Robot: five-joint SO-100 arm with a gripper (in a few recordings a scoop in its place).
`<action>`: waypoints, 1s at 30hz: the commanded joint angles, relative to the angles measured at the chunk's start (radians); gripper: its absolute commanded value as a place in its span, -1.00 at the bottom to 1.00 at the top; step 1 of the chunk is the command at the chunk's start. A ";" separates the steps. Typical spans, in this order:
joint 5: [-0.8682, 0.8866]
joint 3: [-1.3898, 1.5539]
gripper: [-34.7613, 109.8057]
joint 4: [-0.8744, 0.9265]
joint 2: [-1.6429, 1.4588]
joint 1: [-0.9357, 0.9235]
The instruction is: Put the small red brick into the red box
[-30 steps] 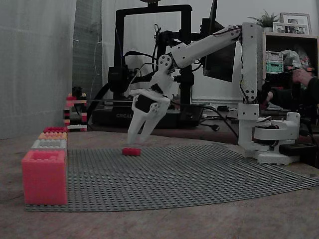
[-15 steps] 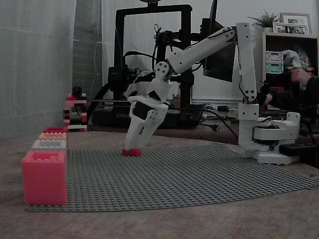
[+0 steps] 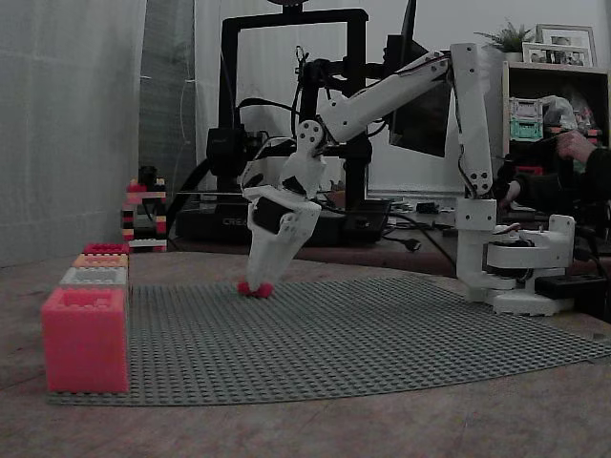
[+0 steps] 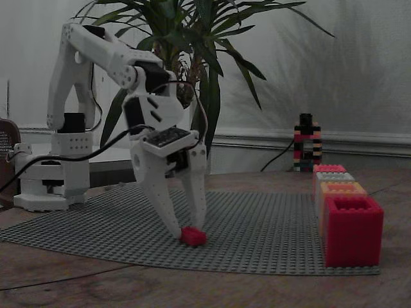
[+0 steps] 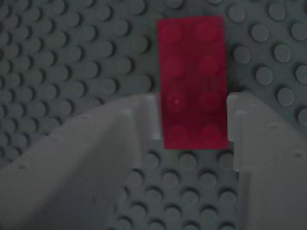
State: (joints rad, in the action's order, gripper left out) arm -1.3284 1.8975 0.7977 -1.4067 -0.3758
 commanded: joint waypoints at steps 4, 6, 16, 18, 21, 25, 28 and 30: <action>0.032 -0.049 -0.52 -0.040 -0.025 0.026; 0.035 -0.051 -0.52 -0.041 -0.021 0.032; 0.483 -0.255 -0.52 -0.296 0.000 0.048; 0.591 -0.313 -0.52 -0.371 0.015 0.048; 0.747 -0.374 -0.52 -0.495 0.064 0.057; 0.884 -0.462 -0.52 -0.565 0.166 0.087; 0.983 -0.614 -0.52 -0.459 0.253 0.103; 1.039 -0.719 -0.52 -0.388 0.308 0.104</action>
State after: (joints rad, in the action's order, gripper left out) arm -0.3620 1.4051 0.3283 -1.1137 -0.2884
